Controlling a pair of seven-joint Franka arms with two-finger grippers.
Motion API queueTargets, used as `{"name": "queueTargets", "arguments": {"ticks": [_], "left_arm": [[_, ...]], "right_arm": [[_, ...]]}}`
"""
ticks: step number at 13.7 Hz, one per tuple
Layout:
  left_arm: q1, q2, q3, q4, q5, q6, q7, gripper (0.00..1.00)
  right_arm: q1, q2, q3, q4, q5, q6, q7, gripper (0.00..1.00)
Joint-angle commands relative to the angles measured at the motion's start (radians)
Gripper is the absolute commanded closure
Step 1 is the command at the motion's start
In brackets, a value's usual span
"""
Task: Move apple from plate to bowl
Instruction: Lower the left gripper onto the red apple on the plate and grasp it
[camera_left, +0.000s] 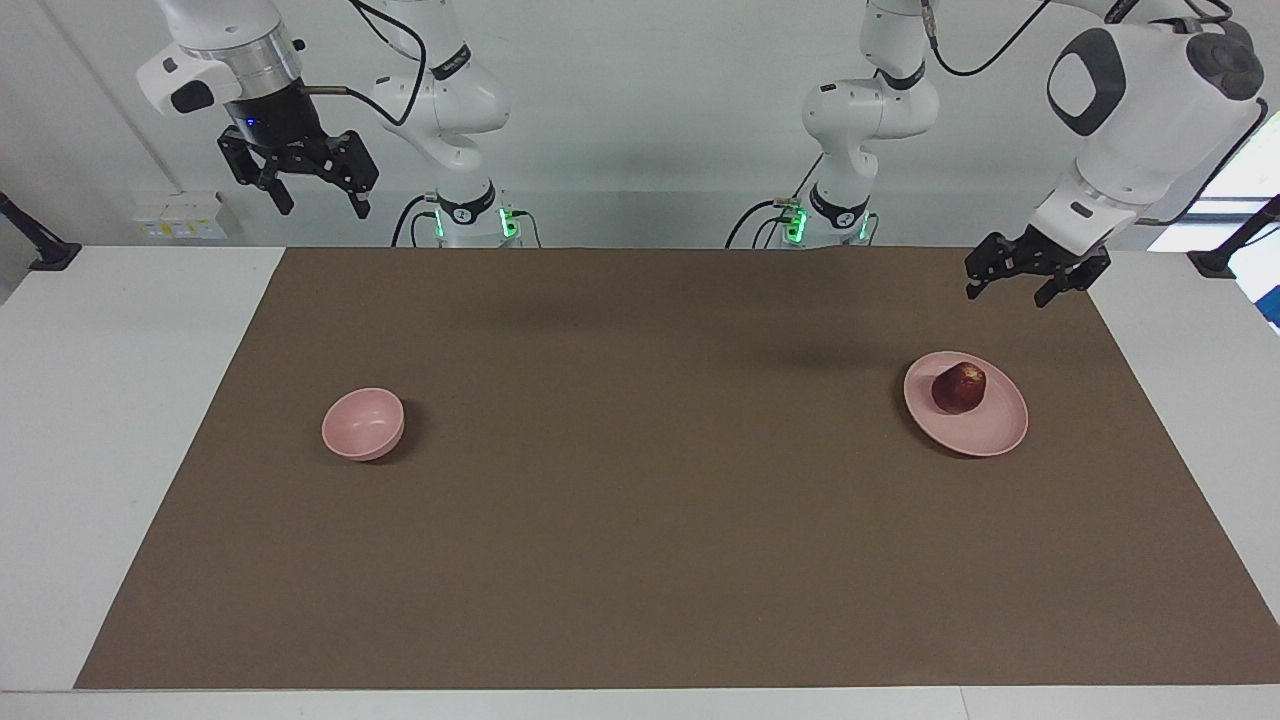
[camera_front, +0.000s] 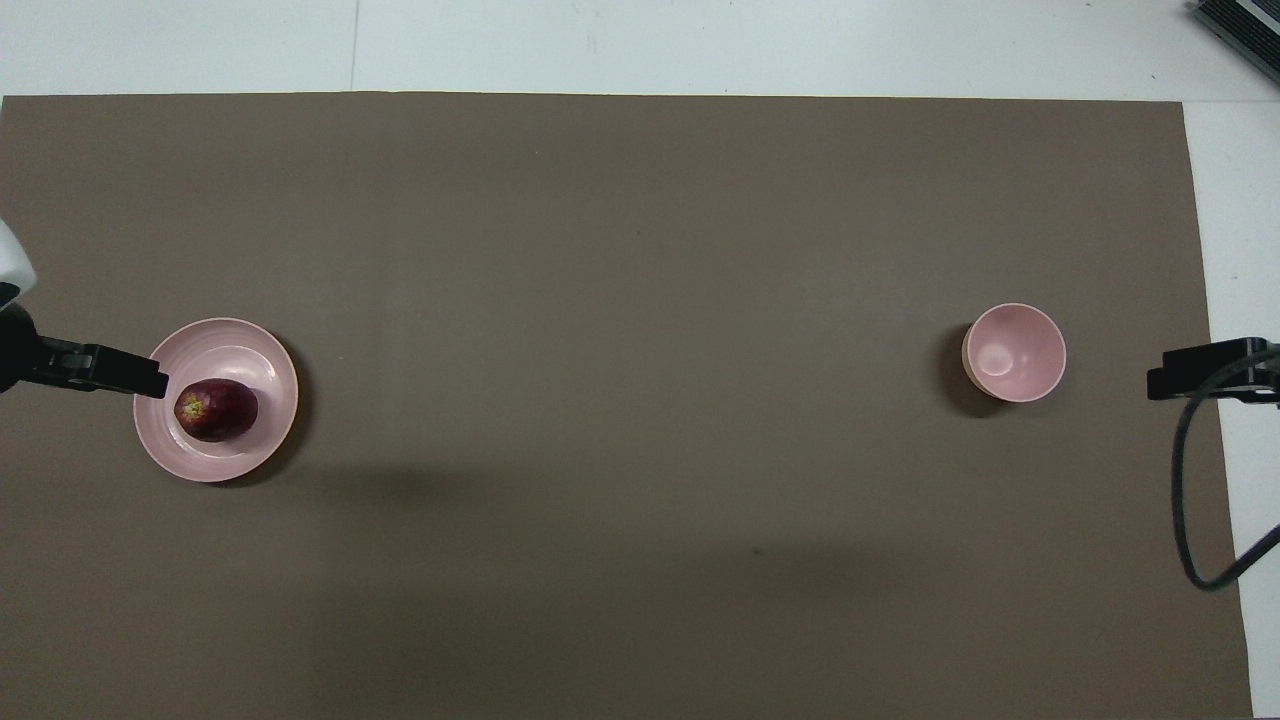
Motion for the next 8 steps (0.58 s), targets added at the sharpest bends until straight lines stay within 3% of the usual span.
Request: {"name": "queueTargets", "arguments": {"ticks": [1,8], "left_arm": [[0.028,-0.047,-0.001,-0.171,-0.018,0.16,0.077,0.0],[0.049,0.011,0.002,-0.349,-0.019,0.481,0.079,0.0]], "right_arm": [[-0.007,0.0,-0.001,0.006,0.001,-0.007,-0.015,0.0],[-0.007,0.0,-0.001,0.005,0.001,-0.007,-0.015,0.0]]}}
